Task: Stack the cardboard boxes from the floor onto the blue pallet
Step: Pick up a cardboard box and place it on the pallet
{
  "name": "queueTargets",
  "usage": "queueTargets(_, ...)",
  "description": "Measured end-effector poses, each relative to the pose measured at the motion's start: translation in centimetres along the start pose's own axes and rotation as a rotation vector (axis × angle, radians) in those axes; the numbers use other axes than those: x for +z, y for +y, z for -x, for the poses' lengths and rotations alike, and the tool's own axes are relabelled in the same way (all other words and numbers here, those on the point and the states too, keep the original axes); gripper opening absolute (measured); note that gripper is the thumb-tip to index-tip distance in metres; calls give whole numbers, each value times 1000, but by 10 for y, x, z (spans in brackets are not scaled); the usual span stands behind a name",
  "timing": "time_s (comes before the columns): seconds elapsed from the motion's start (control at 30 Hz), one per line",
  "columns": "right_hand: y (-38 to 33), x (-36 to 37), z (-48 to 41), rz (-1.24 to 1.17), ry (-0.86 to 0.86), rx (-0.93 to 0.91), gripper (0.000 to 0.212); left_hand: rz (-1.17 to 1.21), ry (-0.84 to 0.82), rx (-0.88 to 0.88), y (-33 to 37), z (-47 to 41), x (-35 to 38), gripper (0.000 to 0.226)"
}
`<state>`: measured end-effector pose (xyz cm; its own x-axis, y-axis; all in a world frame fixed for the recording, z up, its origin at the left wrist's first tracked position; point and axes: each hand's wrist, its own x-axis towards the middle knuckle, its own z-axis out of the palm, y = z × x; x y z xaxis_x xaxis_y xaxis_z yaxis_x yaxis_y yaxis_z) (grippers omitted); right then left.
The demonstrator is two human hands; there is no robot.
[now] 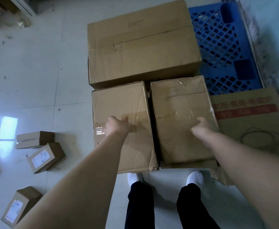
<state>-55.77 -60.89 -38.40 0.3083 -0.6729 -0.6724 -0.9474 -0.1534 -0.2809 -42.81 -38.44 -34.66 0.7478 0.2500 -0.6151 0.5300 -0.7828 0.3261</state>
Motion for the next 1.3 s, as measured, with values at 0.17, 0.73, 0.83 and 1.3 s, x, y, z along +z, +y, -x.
queueTargets(0.17,-26,-37,47,-122,-106,-160,33,144,-166,207,34,45,-43,35)
queueTargets(0.73,-14,-137,199,-392,34,-279,21,116,-379,524,49,168,-151,20)
queueTargets(0.83,-12,-136,218,-400,45,-277,23,116,-404,529,45,172,-167,14)
queueTargets(1.3,25,-143,256,-259,-44,-383,7,224,-236,418,-12,226,-175,21)
